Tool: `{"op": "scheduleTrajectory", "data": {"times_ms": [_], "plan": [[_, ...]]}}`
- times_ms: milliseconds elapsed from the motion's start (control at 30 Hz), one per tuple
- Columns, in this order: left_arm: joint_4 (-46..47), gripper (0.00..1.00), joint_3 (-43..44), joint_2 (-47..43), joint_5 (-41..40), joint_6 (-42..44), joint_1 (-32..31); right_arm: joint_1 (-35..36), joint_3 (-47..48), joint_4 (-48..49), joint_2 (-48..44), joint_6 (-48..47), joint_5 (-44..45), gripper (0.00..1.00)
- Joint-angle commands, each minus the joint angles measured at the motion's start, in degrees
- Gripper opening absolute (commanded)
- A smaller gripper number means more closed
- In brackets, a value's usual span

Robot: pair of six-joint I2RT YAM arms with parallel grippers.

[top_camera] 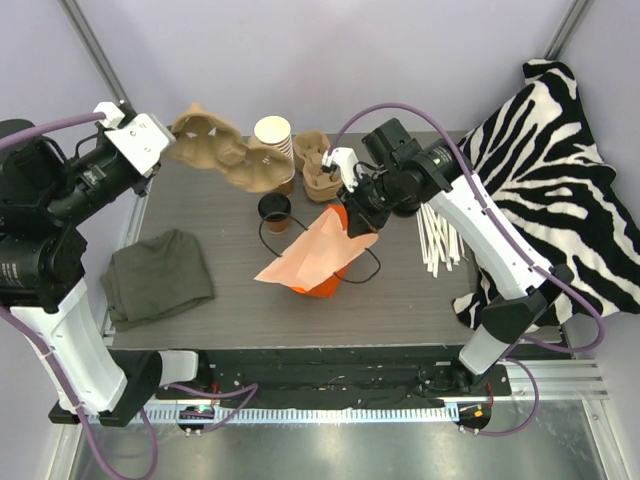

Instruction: Pack the takeout coffee

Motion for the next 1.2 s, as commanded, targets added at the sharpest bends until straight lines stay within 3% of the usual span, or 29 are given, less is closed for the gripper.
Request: {"op": "scheduleTrajectory", "data": {"times_ms": [0,233,400,700,867,1167], "plan": [[7.1,0.0,-0.6,-0.1,9.8,-3.6,-0.4,0.1,5.2,2.1,0.2,2.3,2.8,0.01],[11.3,0.0,-5.1,-1.5,12.1,-5.0,-2.2,0.1,11.4,0.5,2.3,3.8,1.1,0.01],[8.5,0.0,-8.4,-3.0,10.7,0.3,-8.1,0.1,10.7,0.5,2.4,3.7,0.1,0.01],[0.1,0.0,-14.7,-1.7,-9.4,12.0,-26.5,0.1,9.8,0.7,3.1,3.8,0.7,0.01],[3.8,0.0,-24.5,-5.3,-23.9,19.7,-36.8,0.0,9.9,0.9,3.3,3.4,0.4,0.01],[9.2,0.0,-37.9,-9.2,-39.1,26.6,-54.8,0.0,14.1,0.6,6.8,2.8,-1.4,0.01]]}}
